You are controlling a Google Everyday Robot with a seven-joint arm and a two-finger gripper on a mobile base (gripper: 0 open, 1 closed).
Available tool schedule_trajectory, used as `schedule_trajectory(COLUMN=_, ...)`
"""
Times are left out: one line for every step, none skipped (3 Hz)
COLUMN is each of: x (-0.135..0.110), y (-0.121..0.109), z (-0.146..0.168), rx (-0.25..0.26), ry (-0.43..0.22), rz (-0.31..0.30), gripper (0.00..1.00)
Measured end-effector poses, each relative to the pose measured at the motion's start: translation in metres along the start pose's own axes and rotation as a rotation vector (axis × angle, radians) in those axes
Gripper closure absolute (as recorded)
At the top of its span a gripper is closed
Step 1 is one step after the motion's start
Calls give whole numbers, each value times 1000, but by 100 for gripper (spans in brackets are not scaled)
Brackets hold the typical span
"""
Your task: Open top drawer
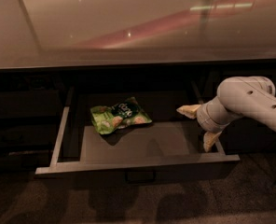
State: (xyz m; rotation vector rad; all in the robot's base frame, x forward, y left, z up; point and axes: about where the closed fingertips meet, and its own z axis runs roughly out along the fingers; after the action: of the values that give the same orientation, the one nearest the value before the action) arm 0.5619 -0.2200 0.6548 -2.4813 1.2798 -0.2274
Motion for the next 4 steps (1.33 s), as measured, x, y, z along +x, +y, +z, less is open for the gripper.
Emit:
schedule_trajectory(x=-14, y=15, z=2, rx=23, ry=-31, rz=-26, gripper=0)
schedule_trajectory(x=-29, y=34, z=4, rx=40, ry=-56, rz=-60, gripper=0)
schedule_trajectory(x=-49, y=66, z=5, rx=68, ry=-65, rz=-103, gripper=0)
schedule_trajectory(x=-75, y=93, z=6, rx=77, ry=-65, rz=-145, gripper=0)
